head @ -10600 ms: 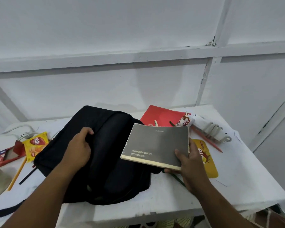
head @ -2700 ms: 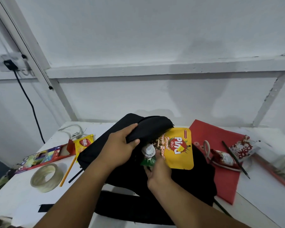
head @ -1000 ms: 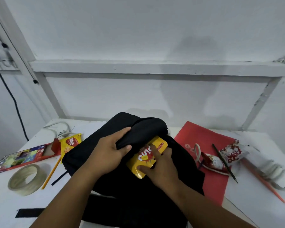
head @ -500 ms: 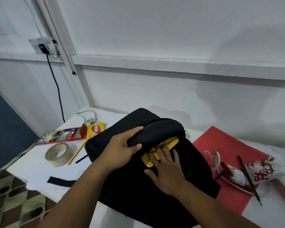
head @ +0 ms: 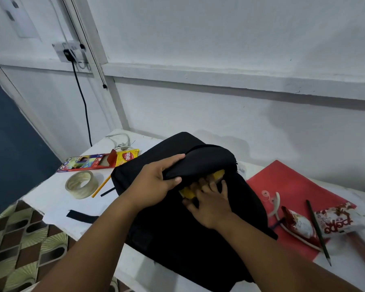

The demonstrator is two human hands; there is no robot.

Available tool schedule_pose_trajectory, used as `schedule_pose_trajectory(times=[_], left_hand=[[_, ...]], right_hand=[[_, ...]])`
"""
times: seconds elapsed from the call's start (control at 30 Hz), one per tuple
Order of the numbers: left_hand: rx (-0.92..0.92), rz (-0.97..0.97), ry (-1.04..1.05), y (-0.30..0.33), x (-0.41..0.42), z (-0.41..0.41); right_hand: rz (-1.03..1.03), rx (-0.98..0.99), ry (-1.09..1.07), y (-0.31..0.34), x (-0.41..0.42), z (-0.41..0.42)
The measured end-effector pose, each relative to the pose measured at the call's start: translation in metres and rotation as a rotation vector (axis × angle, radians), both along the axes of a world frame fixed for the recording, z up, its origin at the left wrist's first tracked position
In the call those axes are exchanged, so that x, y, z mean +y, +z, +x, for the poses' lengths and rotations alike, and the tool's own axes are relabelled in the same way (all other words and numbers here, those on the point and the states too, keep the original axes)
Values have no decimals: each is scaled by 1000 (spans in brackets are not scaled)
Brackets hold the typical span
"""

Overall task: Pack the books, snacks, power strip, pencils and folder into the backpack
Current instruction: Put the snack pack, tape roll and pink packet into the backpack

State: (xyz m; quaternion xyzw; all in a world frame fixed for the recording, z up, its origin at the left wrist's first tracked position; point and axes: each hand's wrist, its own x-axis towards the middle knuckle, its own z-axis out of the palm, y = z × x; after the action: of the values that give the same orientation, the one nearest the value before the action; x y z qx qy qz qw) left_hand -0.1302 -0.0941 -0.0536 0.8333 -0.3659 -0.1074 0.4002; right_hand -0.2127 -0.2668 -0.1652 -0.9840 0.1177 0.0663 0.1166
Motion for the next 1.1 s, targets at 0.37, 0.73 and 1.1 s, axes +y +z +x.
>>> schedule_pose_trajectory(times=[0.37, 0.73, 1.1], left_hand=[[181, 4, 60, -16, 16, -10], [446, -262, 238, -42, 88, 9], [103, 274, 671, -102, 226, 157]], right_hand=[[307, -878, -32, 0, 15, -45], [210, -732, 26, 32, 59, -6], [-128, -427, -122, -28, 75, 28]])
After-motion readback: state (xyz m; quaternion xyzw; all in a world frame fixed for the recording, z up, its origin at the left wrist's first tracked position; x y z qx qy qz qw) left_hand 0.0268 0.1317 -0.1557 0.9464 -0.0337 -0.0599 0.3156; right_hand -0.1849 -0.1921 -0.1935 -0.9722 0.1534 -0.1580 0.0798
